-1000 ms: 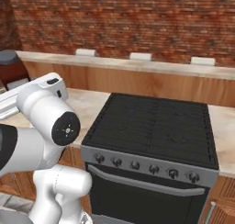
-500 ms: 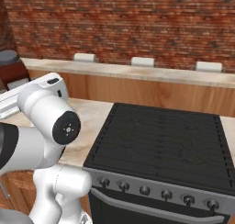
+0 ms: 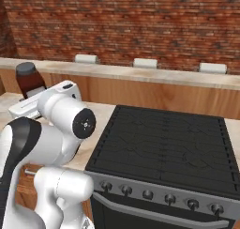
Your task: Collect the paprika, ketchup, and shaker from the cabinet and place them next to the stove.
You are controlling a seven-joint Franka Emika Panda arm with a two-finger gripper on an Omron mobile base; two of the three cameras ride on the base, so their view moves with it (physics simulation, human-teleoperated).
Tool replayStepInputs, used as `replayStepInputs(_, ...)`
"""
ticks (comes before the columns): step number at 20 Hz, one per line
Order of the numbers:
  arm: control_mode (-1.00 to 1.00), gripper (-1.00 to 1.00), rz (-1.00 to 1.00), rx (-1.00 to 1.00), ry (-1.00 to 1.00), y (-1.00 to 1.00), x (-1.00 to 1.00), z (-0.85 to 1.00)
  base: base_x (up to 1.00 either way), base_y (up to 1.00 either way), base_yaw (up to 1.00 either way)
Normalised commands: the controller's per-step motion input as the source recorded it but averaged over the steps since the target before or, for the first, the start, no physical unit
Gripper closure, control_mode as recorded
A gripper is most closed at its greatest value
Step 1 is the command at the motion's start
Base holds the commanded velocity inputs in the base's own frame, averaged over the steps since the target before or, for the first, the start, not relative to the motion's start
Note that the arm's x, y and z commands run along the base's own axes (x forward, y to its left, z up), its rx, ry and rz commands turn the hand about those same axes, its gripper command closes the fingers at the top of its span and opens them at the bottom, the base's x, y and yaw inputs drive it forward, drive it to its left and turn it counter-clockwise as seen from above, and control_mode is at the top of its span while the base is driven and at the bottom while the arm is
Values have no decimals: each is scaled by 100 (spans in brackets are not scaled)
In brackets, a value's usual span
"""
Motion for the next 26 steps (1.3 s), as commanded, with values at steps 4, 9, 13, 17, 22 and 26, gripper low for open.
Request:
replayStepInputs(4,-100,100,4,-5,5,0,83,-65,0,0,0)
replayStepInputs(9,-100,100,5,-2,2,2,81,-49,0,0,0)
replayStepInputs(13,-100,100,7,-5,3,12,79,-42,0,0,0)
replayStepInputs(17,-100,100,10,-5,1,9,76,-42,0,0,0)
replayStepInputs(22,-100,100,9,-10,2,-2,62,-47,0,0,0)
replayStepInputs(26,-100,100,8,-12,2,-7,55,-52,0,0,0)
